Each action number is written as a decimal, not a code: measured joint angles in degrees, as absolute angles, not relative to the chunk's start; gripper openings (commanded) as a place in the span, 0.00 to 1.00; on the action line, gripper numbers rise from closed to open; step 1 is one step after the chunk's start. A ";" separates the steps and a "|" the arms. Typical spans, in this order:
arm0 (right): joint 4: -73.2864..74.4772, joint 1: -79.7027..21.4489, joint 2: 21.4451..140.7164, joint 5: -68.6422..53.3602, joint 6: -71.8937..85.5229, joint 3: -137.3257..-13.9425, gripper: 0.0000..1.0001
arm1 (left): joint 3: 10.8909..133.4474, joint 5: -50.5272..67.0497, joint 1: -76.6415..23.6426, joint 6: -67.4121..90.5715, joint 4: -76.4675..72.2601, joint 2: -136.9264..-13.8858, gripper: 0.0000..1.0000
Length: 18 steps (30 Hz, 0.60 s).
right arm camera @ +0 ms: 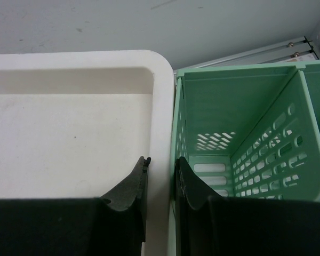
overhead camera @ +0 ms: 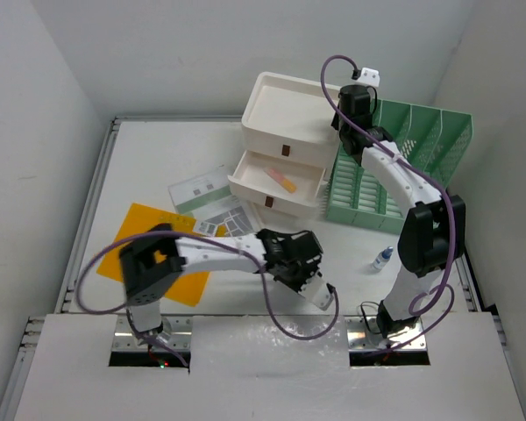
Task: Organize the desk
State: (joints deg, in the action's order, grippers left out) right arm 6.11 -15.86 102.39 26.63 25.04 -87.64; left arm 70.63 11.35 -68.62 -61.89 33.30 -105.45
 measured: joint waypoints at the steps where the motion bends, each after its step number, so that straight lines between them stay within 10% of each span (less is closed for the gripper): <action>1: 6.09 -15.86 102.39 26.63 25.04 -87.64 0.00 | 68.60 10.04 -67.92 -61.41 31.42 -101.19 0.00; 6: 6.09 -15.84 102.37 26.61 25.04 -87.61 0.00 | 69.58 2.61 -60.58 -61.30 21.41 -84.64 0.00; 14: 6.13 -15.84 102.37 26.57 24.86 -87.61 0.00 | 79.13 -1.83 -49.01 -67.05 11.42 -94.08 0.03; 16: 6.13 -15.84 102.30 26.52 24.62 -87.59 0.00 | 79.75 -1.65 -48.51 -68.14 11.70 -98.50 0.43; 17: 6.09 -15.84 102.24 26.50 24.53 -87.50 0.00 | 80.16 -1.50 -48.14 -68.55 12.05 -100.62 0.93; 18: 5.98 -15.84 102.15 26.44 24.45 -87.37 0.00 | 80.75 -1.41 -48.01 -68.93 12.51 -102.39 1.00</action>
